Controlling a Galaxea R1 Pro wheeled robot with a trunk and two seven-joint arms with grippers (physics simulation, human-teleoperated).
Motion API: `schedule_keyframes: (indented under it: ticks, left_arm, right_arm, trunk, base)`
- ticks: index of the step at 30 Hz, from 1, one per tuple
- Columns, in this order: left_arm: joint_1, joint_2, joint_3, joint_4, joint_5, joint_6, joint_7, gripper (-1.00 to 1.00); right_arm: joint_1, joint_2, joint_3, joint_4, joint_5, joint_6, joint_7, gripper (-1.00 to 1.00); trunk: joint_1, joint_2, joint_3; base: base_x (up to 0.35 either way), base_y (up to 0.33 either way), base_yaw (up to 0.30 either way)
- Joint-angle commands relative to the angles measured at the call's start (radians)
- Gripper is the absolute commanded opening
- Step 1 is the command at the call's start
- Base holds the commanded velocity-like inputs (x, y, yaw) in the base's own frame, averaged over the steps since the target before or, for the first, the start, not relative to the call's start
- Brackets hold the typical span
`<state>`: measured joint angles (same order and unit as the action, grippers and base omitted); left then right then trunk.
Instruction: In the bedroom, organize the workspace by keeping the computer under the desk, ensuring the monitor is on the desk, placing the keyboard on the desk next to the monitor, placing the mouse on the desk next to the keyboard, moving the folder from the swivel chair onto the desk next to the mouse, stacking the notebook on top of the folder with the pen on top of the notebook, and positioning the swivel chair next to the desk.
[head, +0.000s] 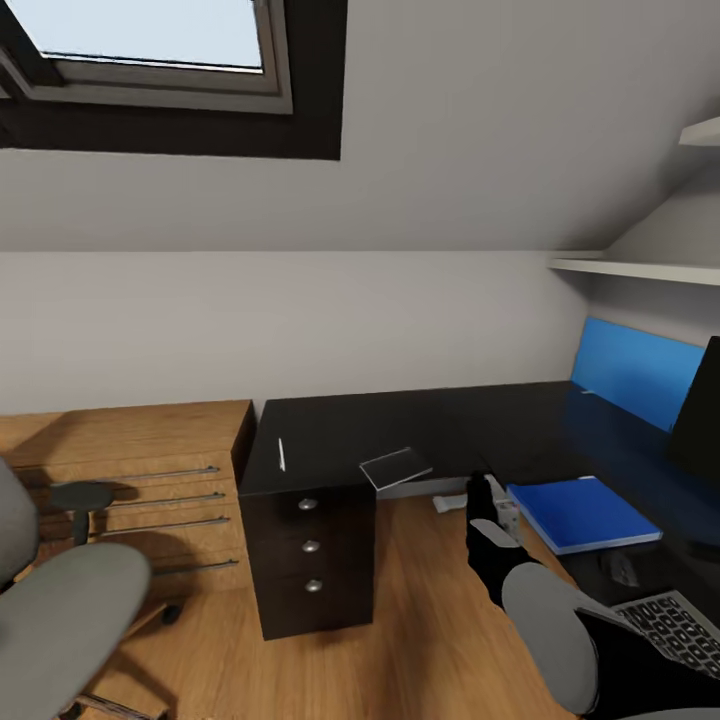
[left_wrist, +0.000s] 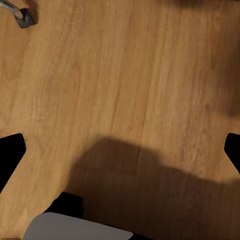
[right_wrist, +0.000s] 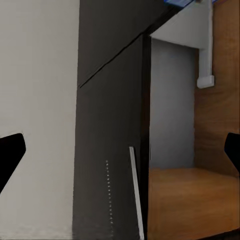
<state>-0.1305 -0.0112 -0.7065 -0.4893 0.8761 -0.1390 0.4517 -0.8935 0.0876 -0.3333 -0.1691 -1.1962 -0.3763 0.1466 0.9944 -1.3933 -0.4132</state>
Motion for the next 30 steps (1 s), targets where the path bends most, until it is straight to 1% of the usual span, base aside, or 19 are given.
schedule_keyframes:
  ticks: [1,4,6,14,17,18,22,23,24,25,26,27,30]
  left_arm:
    - [-0.001,0.001,-0.008,0.0,0.011,-0.007,0.005,1.0]
    - [-0.001,0.001,-0.008,0.0,0.011,-0.007,0.005,1.0]
    - [-0.001,0.001,-0.008,0.0,0.011,-0.007,0.005,1.0]
    - [-0.001,0.001,-0.009,-0.001,0.008,-0.009,0.005,1.0]
    - [-0.001,0.001,-0.009,-0.001,0.007,-0.037,0.006,1.0]
    - [-0.001,0.001,-0.009,-0.001,0.007,-0.066,0.006,1.0]
    - [-0.001,0.0,-0.014,-0.001,0.008,-0.125,0.006,1.0]
    - [-0.001,-0.001,-0.02,-0.001,0.008,-0.145,0.006,1.0]
    - [-0.001,-0.001,-0.037,-0.001,0.008,-0.163,0.006,1.0]
    - [-0.001,-0.001,-0.044,-0.001,0.008,-0.166,0.006,1.0]
    - [-0.001,-0.001,-0.067,-0.002,0.008,-0.174,0.007,1.0]
    - [-0.001,0.0,-0.082,-0.002,0.008,-0.177,0.007,1.0]
    - [-0.001,0.0,-0.105,-0.002,0.008,-0.18,0.008,1.0]
  right_arm:
    - [-0.001,0.006,-0.001,0.004,-0.01,-0.003,0.008,1.0]
    - [-0.001,0.025,-0.001,0.012,-0.01,-0.004,0.008,1.0]
    - [-0.001,0.032,-0.001,0.015,-0.01,-0.004,0.008,1.0]
    - [-0.001,0.039,0.0,0.033,-0.01,-0.004,0.008,1.0]
    - [-0.001,0.04,-0.001,0.036,-0.01,-0.003,0.008,1.0]
    - [-0.001,0.041,-0.001,0.037,-0.01,-0.003,0.009,1.0]
    - [-0.001,0.041,-0.001,0.037,-0.01,-0.003,0.009,1.0]
    - [-0.001,0.041,-0.001,0.037,-0.01,-0.003,0.009,1.0]
    - [-0.001,0.041,-0.001,0.037,-0.01,-0.003,0.01,1.0]
    - [-0.001,0.04,-0.001,0.037,-0.01,-0.002,0.01,1.0]
    - [-0.001,0.041,-0.001,0.037,-0.01,-0.001,0.01,1.0]
    - [-0.001,0.04,-0.002,0.037,-0.01,0.0,0.012,1.0]
    - [-0.001,0.039,-0.004,0.037,-0.012,0.002,0.015,1.0]
  trunk:
    - [0.0,-0.001,-0.001]
    - [0.0,-0.001,-0.001]
    - [0.0,-0.001,-0.001]
    - [0.0,-0.001,-0.001]
    - [0.0,-0.001,-0.001]
    - [0.0,-0.001,-0.001]
    - [0.0,-0.001,-0.001]
    - [0.0,-0.001,-0.001]
    - [0.0,-0.001,-0.001]
    - [0.0,-0.001,-0.001]
    - [0.0,-0.001,-0.001]
    - [0.0,-0.001,-0.001]
    - [0.0,-0.001,-0.001]
  base:
    - [0.0,0.0,0.272]
    - [0.0,0.0,0.273]
    - [0.0,0.0,0.274]
    - [0.0,0.0,0.275]
    - [0.0,0.0,0.276]
    - [0.0,0.0,0.277]
    - [0.0,0.0,0.277]
    - [0.0,0.0,0.277]
    - [0.0,0.0,0.278]
    - [0.0,0.0,0.278]
    - [0.0,0.0,0.259]
    - [0.0,0.0,0.181]
    - [0.0,0.0,0.085]
